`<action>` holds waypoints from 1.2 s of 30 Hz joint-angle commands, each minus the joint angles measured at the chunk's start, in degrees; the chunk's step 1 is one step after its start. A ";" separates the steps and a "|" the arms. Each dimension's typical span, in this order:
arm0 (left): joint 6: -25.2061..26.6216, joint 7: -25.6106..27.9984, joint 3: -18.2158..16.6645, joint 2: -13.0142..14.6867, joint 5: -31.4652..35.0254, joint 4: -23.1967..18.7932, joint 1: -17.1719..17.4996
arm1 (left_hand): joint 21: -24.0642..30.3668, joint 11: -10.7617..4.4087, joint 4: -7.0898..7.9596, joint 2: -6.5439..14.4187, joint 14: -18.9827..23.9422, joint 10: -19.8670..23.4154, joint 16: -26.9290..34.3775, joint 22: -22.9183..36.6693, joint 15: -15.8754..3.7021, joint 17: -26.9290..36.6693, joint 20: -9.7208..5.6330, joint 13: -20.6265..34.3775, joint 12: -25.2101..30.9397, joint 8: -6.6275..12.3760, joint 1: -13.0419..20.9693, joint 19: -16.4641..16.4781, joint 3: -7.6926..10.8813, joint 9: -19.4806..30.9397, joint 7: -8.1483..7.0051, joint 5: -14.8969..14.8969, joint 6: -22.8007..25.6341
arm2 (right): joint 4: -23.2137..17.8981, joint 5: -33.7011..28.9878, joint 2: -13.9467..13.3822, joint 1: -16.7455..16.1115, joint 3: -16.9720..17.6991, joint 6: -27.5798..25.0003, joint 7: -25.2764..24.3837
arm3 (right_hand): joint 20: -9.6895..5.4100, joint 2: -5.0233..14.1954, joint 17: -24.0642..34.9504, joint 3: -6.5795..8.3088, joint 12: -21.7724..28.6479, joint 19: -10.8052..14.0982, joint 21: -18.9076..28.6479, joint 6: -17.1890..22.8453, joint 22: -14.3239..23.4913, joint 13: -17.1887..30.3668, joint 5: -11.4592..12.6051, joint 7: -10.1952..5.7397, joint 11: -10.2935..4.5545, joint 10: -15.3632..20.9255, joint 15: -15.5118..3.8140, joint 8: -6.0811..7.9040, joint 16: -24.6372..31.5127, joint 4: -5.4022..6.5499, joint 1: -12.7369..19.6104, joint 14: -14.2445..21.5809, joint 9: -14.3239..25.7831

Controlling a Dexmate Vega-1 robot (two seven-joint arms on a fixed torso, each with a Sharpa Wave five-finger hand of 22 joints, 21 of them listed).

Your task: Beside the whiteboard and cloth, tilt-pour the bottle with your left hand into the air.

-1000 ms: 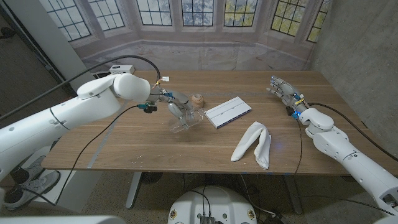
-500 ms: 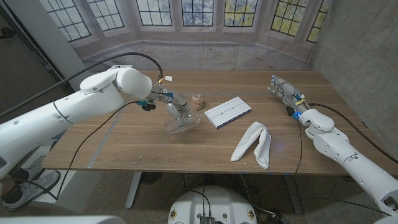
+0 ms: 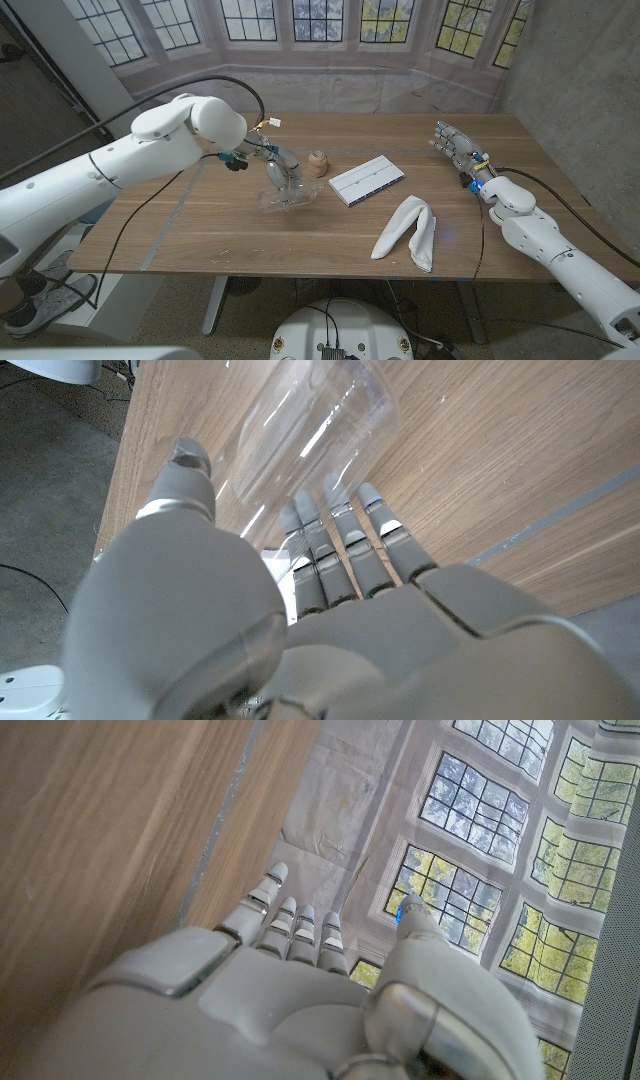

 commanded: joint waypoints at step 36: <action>-7.51 1.13 1.61 -8.12 30.20 -0.80 5.18 | -0.16 -1.55 0.10 8.85 4.06 2.45 1.10 0.12 -3.02 1.70 -0.20 2.10 0.77 2.09 6.26 0.36 0.38 -0.01 2.09 0.25 9.04 | 3.93 2.08 1.70 -1.35 1.55 3.89 1.21 | 0.24 -0.16 0.05 0.19 0.17 0.76 -0.11 0.49 0.10 0.27 0.23 0.08 0.10 0.48 0.10 0.30 0.41 0.02 0.80 0.36 0.11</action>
